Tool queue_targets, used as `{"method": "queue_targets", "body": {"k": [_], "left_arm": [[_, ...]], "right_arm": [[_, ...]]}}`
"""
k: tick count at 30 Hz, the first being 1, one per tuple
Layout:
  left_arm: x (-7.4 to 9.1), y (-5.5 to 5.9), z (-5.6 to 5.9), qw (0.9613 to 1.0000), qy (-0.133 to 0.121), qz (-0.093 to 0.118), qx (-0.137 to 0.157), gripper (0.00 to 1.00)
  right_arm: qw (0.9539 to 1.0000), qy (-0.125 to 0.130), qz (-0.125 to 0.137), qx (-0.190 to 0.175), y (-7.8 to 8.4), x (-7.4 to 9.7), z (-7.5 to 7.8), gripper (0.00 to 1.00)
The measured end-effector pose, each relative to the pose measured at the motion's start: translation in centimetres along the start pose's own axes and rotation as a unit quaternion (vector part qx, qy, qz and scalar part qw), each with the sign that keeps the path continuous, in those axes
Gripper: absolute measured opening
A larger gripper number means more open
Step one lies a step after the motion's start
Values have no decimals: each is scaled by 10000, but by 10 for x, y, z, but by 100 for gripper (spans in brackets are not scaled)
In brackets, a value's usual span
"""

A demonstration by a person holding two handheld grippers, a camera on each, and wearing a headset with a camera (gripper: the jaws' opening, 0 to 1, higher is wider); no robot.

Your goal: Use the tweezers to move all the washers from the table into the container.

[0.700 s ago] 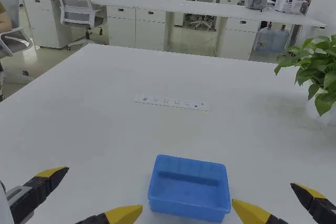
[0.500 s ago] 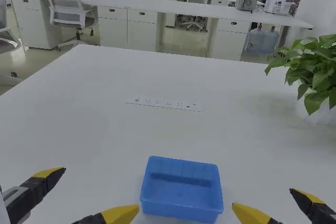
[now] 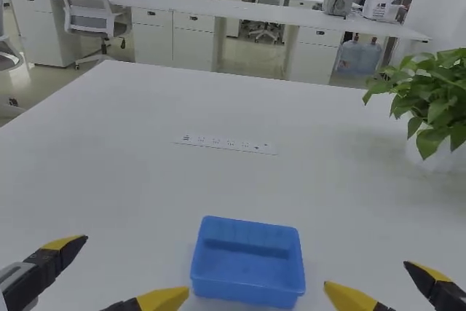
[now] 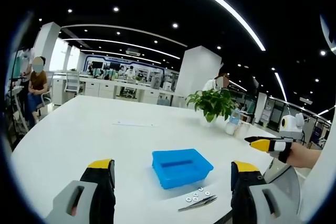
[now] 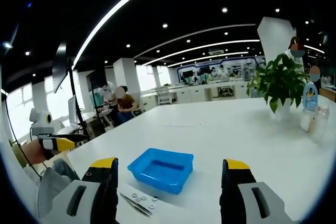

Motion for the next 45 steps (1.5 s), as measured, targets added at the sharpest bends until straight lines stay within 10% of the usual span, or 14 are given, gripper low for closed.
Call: {"method": "queue_targets", "body": {"k": [34, 41, 45], "left_arm": [[-8, 6, 6, 9997, 218, -106, -35, 92], [-10, 20, 14, 9965, 586, -521, -272, 80], [-16, 36, 20, 9851, 1011, -1055, -909, 61]], "right_arm": [[9996, -8, -163, 245, 4, -3, -7, 80], [9973, -246, -531, 446, 20, -5, -17, 68], [9902, -600, -1043, 712, 42, -8, -28, 46]]}}
Point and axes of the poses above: the centre of the closed fingertips' face, and the gripper's own axes: x roughly backward along the fingers, z roughly to its right, y roughly out of its underside, the point moved 3 cm from there along x, roughly backward along the fingers, and after that the axes turned 8 degrees about -x, right-handed, at the moved point
